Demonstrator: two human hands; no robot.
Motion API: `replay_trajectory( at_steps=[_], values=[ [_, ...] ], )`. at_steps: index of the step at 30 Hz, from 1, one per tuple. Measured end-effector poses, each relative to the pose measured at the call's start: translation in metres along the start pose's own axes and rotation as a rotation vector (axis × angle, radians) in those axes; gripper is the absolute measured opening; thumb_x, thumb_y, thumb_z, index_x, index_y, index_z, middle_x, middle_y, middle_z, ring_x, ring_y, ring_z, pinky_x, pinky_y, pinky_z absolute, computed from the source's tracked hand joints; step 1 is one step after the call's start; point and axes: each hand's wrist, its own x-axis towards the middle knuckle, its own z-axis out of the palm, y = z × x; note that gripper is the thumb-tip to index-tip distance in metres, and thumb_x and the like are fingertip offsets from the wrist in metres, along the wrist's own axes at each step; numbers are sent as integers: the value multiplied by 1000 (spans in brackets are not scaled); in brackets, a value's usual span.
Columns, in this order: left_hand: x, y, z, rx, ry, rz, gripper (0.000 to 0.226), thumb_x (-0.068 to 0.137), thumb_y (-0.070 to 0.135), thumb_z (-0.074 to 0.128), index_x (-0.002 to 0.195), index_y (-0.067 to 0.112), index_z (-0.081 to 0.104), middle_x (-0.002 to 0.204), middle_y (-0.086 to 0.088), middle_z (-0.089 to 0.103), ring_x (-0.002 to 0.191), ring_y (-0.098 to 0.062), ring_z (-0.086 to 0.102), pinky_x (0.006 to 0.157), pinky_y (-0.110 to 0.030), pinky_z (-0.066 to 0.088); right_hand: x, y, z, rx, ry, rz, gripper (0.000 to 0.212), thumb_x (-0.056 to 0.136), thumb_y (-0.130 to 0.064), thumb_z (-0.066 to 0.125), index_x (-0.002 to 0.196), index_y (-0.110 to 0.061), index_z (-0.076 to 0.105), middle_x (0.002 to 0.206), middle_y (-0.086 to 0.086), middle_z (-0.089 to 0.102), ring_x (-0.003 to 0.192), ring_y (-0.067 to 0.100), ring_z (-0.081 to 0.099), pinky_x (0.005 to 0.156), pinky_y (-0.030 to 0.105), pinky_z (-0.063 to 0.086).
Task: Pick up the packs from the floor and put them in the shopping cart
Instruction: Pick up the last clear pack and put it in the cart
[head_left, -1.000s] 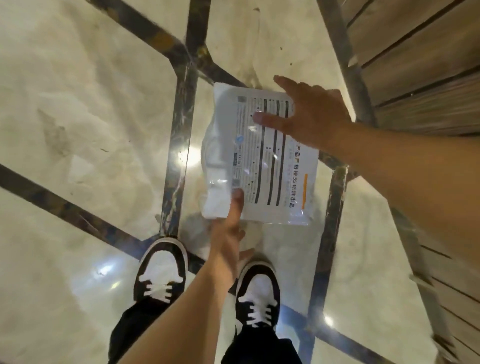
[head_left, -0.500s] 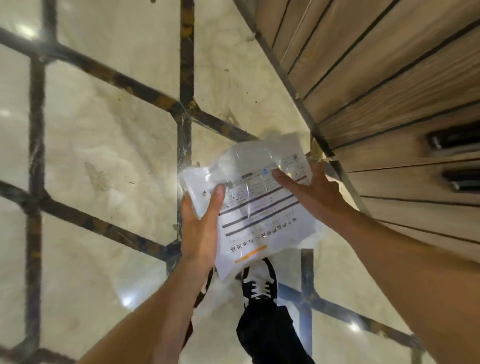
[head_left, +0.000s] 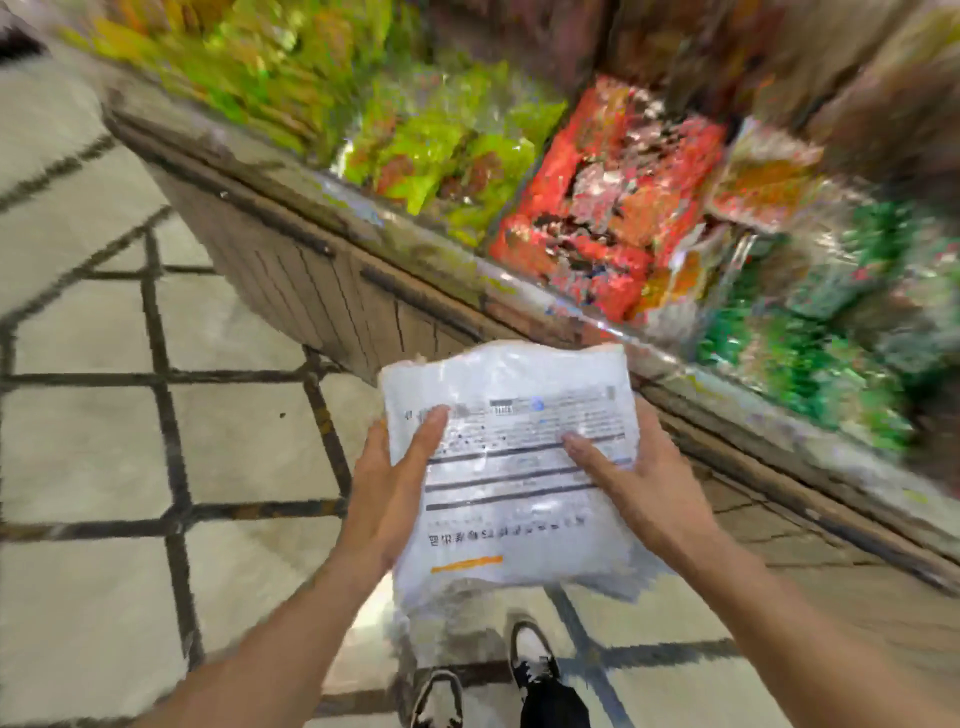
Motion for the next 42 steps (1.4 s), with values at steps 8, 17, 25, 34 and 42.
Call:
replay_trajectory(
  at_steps=[8, 17, 25, 34, 42],
  values=[
    [-101, 211, 80, 183, -312, 315, 53, 76, 75, 64, 117, 42, 68, 97, 32, 75, 95, 14, 68, 77, -12, 48, -126, -71, -175, 245, 427, -56, 95, 70, -91, 64, 149, -41, 44, 137, -21, 60, 126, 11, 59, 106, 45, 49],
    [-255, 320, 244, 257, -720, 513, 47, 83, 73, 68, 113, 37, 74, 105, 9, 81, 99, -17, 77, 91, -39, 57, -281, -47, -366, 276, 831, -39, 79, 76, -85, 66, 138, -37, 58, 128, -18, 70, 116, 4, 66, 102, 43, 53],
    [-453, 316, 389, 224, -995, 598, 78, 66, 92, 64, 121, 36, 74, 113, 9, 79, 106, -15, 74, 103, -44, 54, -473, 21, -493, 224, 1153, 110, 84, 70, -93, 61, 136, -40, 56, 124, -19, 70, 113, 11, 68, 99, 46, 53],
    [-662, 246, 502, 264, -1250, 584, 58, 80, 83, 62, 116, 39, 73, 107, 12, 77, 101, -15, 72, 93, -36, 55, -670, 116, -563, 196, 1411, 404, 93, 69, -101, 43, 138, -40, 52, 128, -11, 68, 120, 25, 63, 92, 43, 44],
    [-801, 176, 591, 334, -1451, 630, 31, 89, 70, 63, 95, 41, 72, 91, 14, 77, 87, -11, 76, 76, -29, 56, -791, 209, -585, 229, 1619, 558, 70, 81, -90, 50, 128, -39, 54, 109, -15, 63, 104, 19, 64, 83, 38, 45]
  ],
)
